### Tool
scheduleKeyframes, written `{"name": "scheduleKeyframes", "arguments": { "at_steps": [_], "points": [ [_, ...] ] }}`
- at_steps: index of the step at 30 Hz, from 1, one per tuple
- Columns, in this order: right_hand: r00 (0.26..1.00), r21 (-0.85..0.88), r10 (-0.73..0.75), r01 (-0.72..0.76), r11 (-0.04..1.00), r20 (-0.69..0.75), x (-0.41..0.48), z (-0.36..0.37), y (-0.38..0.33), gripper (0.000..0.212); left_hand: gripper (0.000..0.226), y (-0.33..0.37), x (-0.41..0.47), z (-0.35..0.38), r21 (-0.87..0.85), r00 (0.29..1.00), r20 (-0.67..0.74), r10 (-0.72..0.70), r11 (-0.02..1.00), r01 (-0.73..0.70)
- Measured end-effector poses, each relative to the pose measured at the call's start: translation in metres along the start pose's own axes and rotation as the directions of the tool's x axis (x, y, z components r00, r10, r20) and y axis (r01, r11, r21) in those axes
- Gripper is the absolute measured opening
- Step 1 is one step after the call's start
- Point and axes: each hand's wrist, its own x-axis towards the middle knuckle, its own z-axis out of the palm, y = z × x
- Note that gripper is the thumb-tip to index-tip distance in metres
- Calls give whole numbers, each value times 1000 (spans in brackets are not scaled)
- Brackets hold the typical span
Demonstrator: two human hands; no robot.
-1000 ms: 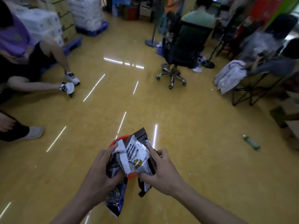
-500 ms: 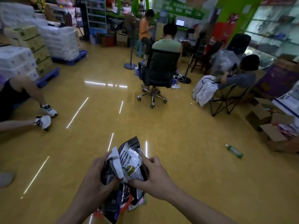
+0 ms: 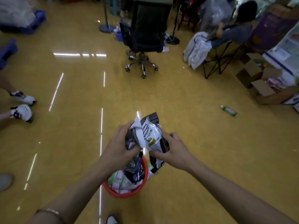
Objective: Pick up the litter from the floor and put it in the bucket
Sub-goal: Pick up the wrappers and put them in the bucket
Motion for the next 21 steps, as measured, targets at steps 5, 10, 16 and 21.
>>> {"name": "scheduleKeyframes", "arguments": {
  "at_steps": [5,10,16,21],
  "points": [
    [995,-7,93,-93,996,43,31,38,25,95,78,-56,13,10,26,989,90,-115,993,113],
    [966,-50,211,-206,977,152,87,105,76,98,82,-157,24,42,-11,936,83,-342,939,344],
    [905,-76,327,-319,945,271,161,223,163,100,88,-307,27,107,-13,838,21,-546,838,546],
    [876,-122,350,-329,937,333,206,311,228,97,83,-410,8,159,9,792,-16,-611,792,611]
  ]
}}
